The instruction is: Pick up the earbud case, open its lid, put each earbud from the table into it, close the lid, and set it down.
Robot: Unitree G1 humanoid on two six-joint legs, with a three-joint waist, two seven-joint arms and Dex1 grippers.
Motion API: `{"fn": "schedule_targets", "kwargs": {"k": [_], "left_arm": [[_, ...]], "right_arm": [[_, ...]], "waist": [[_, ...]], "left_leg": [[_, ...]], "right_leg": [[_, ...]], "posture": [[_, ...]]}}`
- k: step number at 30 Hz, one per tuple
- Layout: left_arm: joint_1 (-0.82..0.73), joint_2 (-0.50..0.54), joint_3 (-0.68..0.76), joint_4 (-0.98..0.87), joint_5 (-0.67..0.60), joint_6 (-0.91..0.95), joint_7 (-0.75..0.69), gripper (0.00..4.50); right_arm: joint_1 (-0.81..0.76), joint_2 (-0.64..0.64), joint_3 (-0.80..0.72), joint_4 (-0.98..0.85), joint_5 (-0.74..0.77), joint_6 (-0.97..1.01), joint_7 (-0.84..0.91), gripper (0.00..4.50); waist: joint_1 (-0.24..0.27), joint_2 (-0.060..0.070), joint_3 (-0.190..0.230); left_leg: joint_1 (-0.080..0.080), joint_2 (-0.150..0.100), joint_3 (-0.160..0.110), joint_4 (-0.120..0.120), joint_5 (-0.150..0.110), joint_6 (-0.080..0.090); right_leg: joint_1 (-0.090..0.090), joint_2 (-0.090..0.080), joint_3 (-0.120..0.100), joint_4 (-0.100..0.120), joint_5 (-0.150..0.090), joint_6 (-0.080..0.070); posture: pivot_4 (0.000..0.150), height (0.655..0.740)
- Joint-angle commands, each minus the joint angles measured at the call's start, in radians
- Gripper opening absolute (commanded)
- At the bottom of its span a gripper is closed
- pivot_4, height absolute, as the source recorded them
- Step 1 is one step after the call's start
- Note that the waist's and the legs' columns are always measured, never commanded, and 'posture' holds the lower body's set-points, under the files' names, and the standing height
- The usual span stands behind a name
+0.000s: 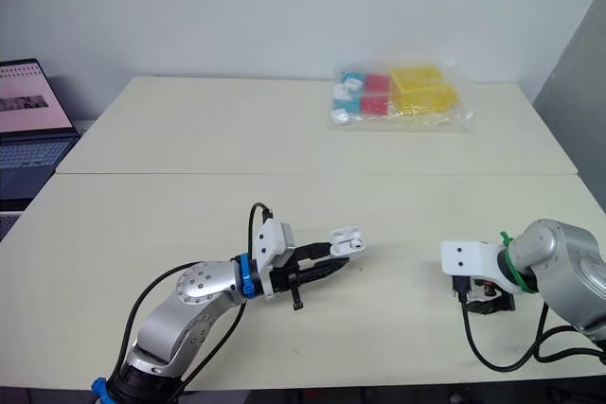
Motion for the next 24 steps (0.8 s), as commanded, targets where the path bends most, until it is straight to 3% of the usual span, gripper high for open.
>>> {"fn": "schedule_targets", "kwargs": {"k": [1, 9, 13, 20, 24], "left_arm": [[0.002, -0.008, -0.008, -0.020, -0.004, -0.019, 0.006, 0.80], [0.011, -0.016, -0.011, -0.024, -0.002, -0.020, 0.015, 0.80], [0.008, -0.018, -0.014, -0.023, 0.000, -0.022, 0.017, 0.80], [0.005, -0.017, -0.017, -0.020, -0.004, -0.024, 0.022, 0.80], [-0.005, -0.018, -0.022, -0.005, 0.000, -0.034, 0.018, 0.80]], "right_arm": [[-0.006, -0.027, 0.004, 0.014, -0.023, -0.018, 0.017, 3.80], [0.005, -0.038, 0.011, 0.036, -0.031, -0.042, 0.048, 3.80], [0.003, -0.021, 0.013, 0.038, -0.035, -0.036, 0.046, 2.91], [0.004, -0.012, 0.007, 0.036, -0.026, -0.025, 0.047, 0.47], [0.012, -0.027, -0.013, 0.027, -0.009, -0.034, 0.059, 0.39]], "waist": [[0.000, 0.000, 0.000], [0.000, 0.000, 0.000], [0.000, 0.000, 0.000], [0.000, 0.000, 0.000], [0.000, 0.000, 0.000]], "left_leg": [[0.000, 0.000, 0.000, 0.000, 0.000, 0.000], [0.000, 0.000, 0.000, 0.000, 0.000, 0.000], [0.000, 0.000, 0.000, 0.000, 0.000, 0.000], [0.001, 0.000, 0.000, 0.001, 0.000, 0.000], [0.001, 0.000, 0.000, 0.001, 0.000, 0.000]], "right_leg": [[0.000, 0.000, 0.000, 0.000, 0.000, 0.000], [0.000, 0.000, 0.000, 0.000, 0.000, 0.000], [0.000, 0.000, 0.000, 0.000, 0.000, 0.000], [0.001, 0.000, 0.000, 0.000, 0.000, 0.000], [0.001, 0.000, 0.000, 0.000, 0.000, 0.000]], "posture": [[0.150, 0.7400], [0.150, 0.7400], [0.150, 0.7400], [0.150, 0.7400], [0.150, 0.7400]]}}
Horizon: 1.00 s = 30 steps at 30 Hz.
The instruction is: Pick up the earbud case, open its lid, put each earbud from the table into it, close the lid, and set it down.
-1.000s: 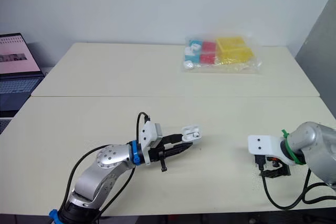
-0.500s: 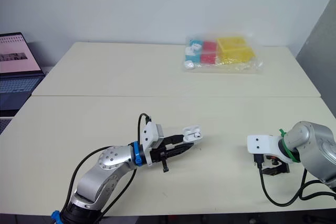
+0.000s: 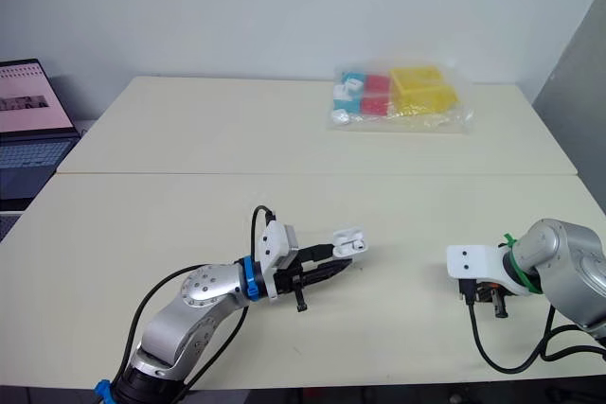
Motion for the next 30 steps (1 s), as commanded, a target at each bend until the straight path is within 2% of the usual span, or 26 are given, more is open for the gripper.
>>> {"fn": "schedule_targets", "kwargs": {"k": [1, 12, 14, 18, 22, 24, 26, 28, 30], "left_arm": [[-0.015, -0.008, -0.003, -0.001, -0.002, -0.030, -0.006, 0.80], [-0.035, -0.013, -0.008, 0.028, 0.000, -0.050, -0.012, 0.80], [-0.039, -0.015, -0.006, 0.031, -0.001, -0.050, -0.012, 0.80], [-0.042, -0.024, 0.028, 0.015, -0.048, -0.008, -0.002, 0.80], [-0.053, -0.030, 0.041, 0.019, -0.066, 0.002, -0.001, 0.80], [-0.088, -0.047, 0.054, 0.034, -0.082, 0.007, 0.007, 0.80], [-0.119, -0.064, 0.064, 0.042, -0.097, 0.019, 0.016, 0.80], [-0.140, -0.075, 0.070, 0.046, -0.108, 0.032, 0.019, 0.80], [-0.157, -0.085, 0.076, 0.048, -0.121, 0.047, 0.026, 0.80]], "right_arm": [[0.011, -0.015, -0.023, -0.004, 0.015, -0.008, 0.014, 0.39], [0.023, -0.025, -0.133, -0.008, 0.108, -0.037, 0.013, 0.39], [0.029, 0.005, -0.187, -0.025, 0.171, -0.041, 0.007, 0.39], [0.013, 0.092, -0.400, -0.165, 0.420, 0.167, 0.000, 0.39], [-0.010, 0.134, -0.463, -0.228, 0.531, 0.276, -0.061, 0.39], [-0.089, 0.413, -0.581, -0.303, 0.761, 0.410, -0.264, 0.39], [-0.123, 0.644, -0.651, -0.350, 0.869, 0.452, -0.445, 0.39], [-0.115, 0.764, -0.663, -0.380, 0.877, 0.439, -0.560, 0.39], [-0.089, 0.825, -0.643, -0.401, 0.877, 0.414, -0.634, 0.39]], "waist": [[0.000, 0.000, 0.000], [-0.001, 0.000, 0.000], [-0.001, 0.000, 0.000], [-0.001, 0.000, 0.000], [0.001, -0.001, 0.001], [-0.004, -0.004, 0.002], [-0.007, -0.005, 0.002], [-0.003, -0.002, 0.002], [0.001, -0.002, 0.002]], "left_leg": [[0.000, 0.000, 0.000, 0.000, 0.000, 0.000], [0.000, 0.000, 0.000, 0.000, 0.000, 0.000], [0.000, 0.000, 0.000, 0.000, 0.000, 0.000], [-0.001, 0.000, 0.000, -0.001, 0.000, 0.000], [-0.001, 0.000, -0.001, 0.000, 0.000, 0.000], [-0.001, 0.000, 0.000, 0.000, 0.000, 0.000], [0.000, 0.002, -0.002, 0.001, 0.000, 0.000], [0.000, 0.001, -0.003, 0.000, 0.000, 0.000], [-0.001, 0.001, -0.003, -0.001, 0.000, 0.000]], "right_leg": [[0.000, 0.000, 0.000, 0.000, 0.000, 0.000], [-0.001, 0.000, 0.000, 0.000, 0.000, 0.000], [-0.001, 0.000, 0.000, 0.000, 0.000, 0.000], [-0.001, 0.001, 0.000, 0.000, 0.000, 0.000], [0.000, 0.001, -0.001, 0.000, 0.000, 0.000], [0.000, 0.000, -0.001, 0.000, 0.000, 0.000], [0.000, 0.001, 0.001, 0.001, 0.001, 0.000], [0.000, 0.004, -0.001, 0.002, 0.001, 0.000], [0.000, 0.004, -0.001, 0.001, 0.001, 0.000]], "posture": [[0.150, 0.7400], [0.150, 0.7400], [0.150, 0.7400], [0.150, 0.7400], [0.150, 0.7400], [0.150, 0.7400], [0.150, 0.7400], [0.150, 0.7400], [0.150, 0.7400]]}}
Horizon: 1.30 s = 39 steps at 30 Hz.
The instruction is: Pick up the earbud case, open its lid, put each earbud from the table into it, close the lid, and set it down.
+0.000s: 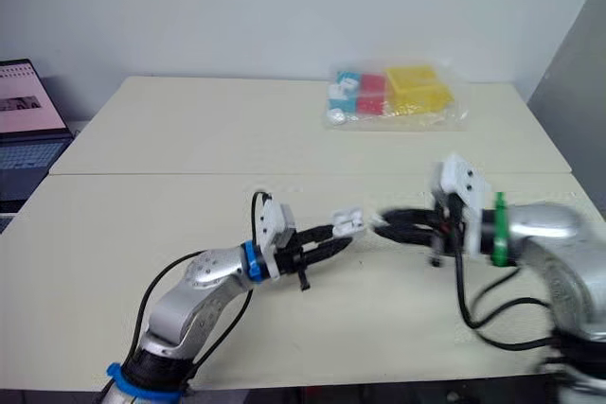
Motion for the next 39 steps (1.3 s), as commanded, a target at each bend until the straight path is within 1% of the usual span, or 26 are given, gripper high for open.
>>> {"fn": "schedule_targets", "kwargs": {"k": [1, 3, 5, 7, 11, 16, 21, 28, 39], "left_arm": [[-0.021, -0.009, 0.026, -0.020, -0.032, 0.020, 0.011, 0.80], [-0.029, -0.008, 0.026, -0.017, -0.031, 0.022, 0.009, 0.80], [-0.050, -0.014, 0.037, -0.011, -0.040, 0.033, 0.014, 0.80], [-0.068, -0.020, 0.050, -0.004, -0.050, 0.046, 0.021, 0.80], [-0.084, -0.022, 0.061, -0.001, -0.061, 0.062, 0.030, 0.80], [-0.095, -0.018, 0.068, -0.012, -0.067, 0.078, 0.035, 0.80], [-0.101, -0.019, 0.067, -0.019, -0.070, 0.088, 0.034, 0.80], [-0.107, -0.011, 0.072, -0.017, -0.070, 0.092, 0.029, 0.80], [-0.108, -0.005, 0.053, -0.028, -0.048, 0.068, 0.018, 0.80]], "right_arm": [[0.027, 0.048, -0.028, -0.053, 0.026, -0.033, -0.147, 0.39], [0.038, 0.056, -0.005, -0.059, 0.045, -0.037, -0.179, 0.39], [0.046, 0.104, 0.028, -0.053, 0.058, -0.053, -0.235, 0.39], [0.052, 0.131, 0.058, -0.036, 0.042, -0.082, -0.270, 0.39], [0.059, 0.144, 0.115, -0.009, 0.013, -0.135, -0.310, 0.39], [0.077, 0.138, 0.184, 0.024, -0.047, -0.211, -0.344, 0.39], [0.098, 0.134, 0.201, 0.049, -0.072, -0.272, -0.366, 0.39], [0.160, 0.106, 0.223, 0.051, -0.069, -0.307, -0.353, 0.39], [0.181, 0.084, 0.262, 0.058, -0.069, -0.338, -0.364, 0.39]], "waist": [[0.001, 0.000, 0.000], [0.000, 0.000, 0.000], [-0.001, 0.000, 0.000], [-0.001, 0.000, 0.000], [-0.003, 0.000, 0.000], [-0.004, 0.000, 0.000], [-0.004, 0.000, 0.000], [-0.004, 0.000, 0.000], [-0.004, 0.000, 0.000]], "left_leg": [[-0.001, 0.000, 0.001, 0.000, 0.000, 0.000], [-0.002, -0.001, 0.001, 0.000, 0.000, 0.000], [-0.003, -0.002, 0.002, 0.000, 0.000, 0.000], [-0.003, -0.002, 0.001, 0.000, 0.000, 0.000], [-0.003, -0.001, 0.001, 0.000, 0.000, 0.000], [-0.003, -0.001, 0.001, 0.000, 0.000, 0.000], [-0.004, -0.001, 0.001, 0.000, 0.000, 0.000], [-0.004, -0.001, 0.001, -0.001, 0.000, 0.000], [-0.005, -0.001, 0.001, -0.001, 0.000, 0.000]], "right_leg": [[0.000, 0.000, 0.000, -0.001, 0.000, 0.000], [-0.001, -0.002, 0.002, -0.002, 0.000, 0.000], [-0.002, -0.004, 0.003, -0.002, -0.001, 0.002], [-0.002, -0.004, 0.003, -0.002, 0.000, 0.002], [-0.002, -0.002, 0.002, -0.001, 0.000, 0.002], [-0.002, -0.001, 0.001, -0.001, -0.001, 0.002], [-0.003, -0.002, 0.002, -0.002, -0.001, 0.002], [-0.003, -0.002, 0.002, -0.002, -0.001, 0.002], [-0.004, -0.002, 0.002, -0.002, -0.001, 0.002]], "posture": [[0.150, 0.7400], [0.150, 0.7400], [0.150, 0.7400], [0.150, 0.7400], [0.150, 0.7400], [0.150, 0.7400], [0.150, 0.7400], [0.150, 0.7400], [0.150, 0.7400]]}}
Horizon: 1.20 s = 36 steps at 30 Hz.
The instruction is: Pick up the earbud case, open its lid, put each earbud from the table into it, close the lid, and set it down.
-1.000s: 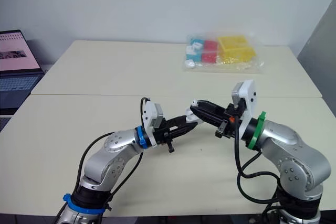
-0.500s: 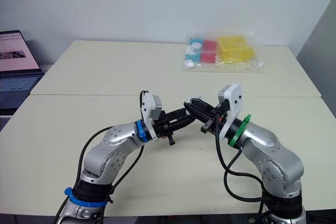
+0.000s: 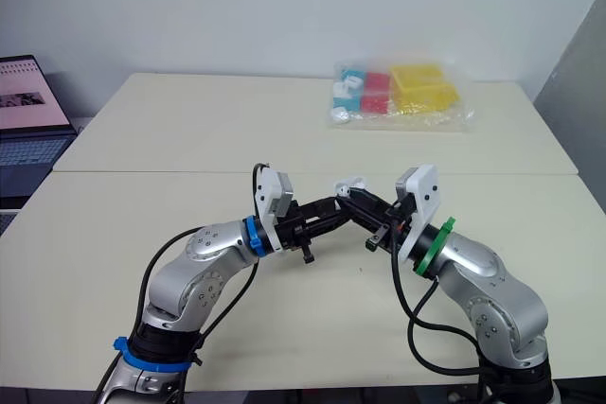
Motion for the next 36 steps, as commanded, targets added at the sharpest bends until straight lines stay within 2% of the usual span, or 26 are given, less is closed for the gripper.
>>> {"fn": "schedule_targets", "kwargs": {"k": [1, 10, 23, 36], "left_arm": [[-0.018, -0.003, 0.000, -0.040, 0.001, -0.045, -0.010, 0.80], [-0.005, -0.009, -0.018, -0.041, 0.036, -0.089, -0.018, 0.80], [0.012, -0.017, -0.031, -0.027, 0.077, -0.157, -0.035, 0.80], [0.014, -0.023, -0.037, -0.018, 0.084, -0.176, -0.040, 0.80]], "right_arm": [[0.013, -0.005, 0.016, -0.015, 0.009, -0.002, -0.007, 0.39], [0.028, -0.009, 0.026, -0.030, 0.045, 0.035, -0.027, 0.39], [0.026, -0.006, 0.021, -0.049, 0.123, 0.105, -0.092, 0.39], [0.024, 0.003, 0.043, -0.055, 0.138, 0.119, -0.142, 0.39]], "waist": [[0.000, 0.000, 0.000], [0.000, 0.000, 0.000], [0.000, 0.000, 0.000], [0.000, 0.000, 0.000]], "left_leg": [[0.000, 0.000, 0.000, 0.000, 0.000, 0.000], [-0.006, 0.000, 0.000, 0.000, 0.000, 0.000], [-0.007, 0.000, 0.000, 0.000, 0.000, 0.000], [-0.007, 0.000, 0.000, 0.000, 0.000, 0.000]], "right_leg": [[0.000, 0.000, 0.000, 0.000, 0.000, 0.000], [-0.006, 0.000, 0.000, 0.000, 0.000, 0.000], [-0.006, 0.000, 0.000, 0.000, 0.000, 0.000], [-0.006, 0.000, -0.001, 0.000, 0.000, 0.000]], "posture": [[0.150, 0.7400], [0.150, 0.7400], [0.150, 0.7400], [0.150, 0.7400]]}}
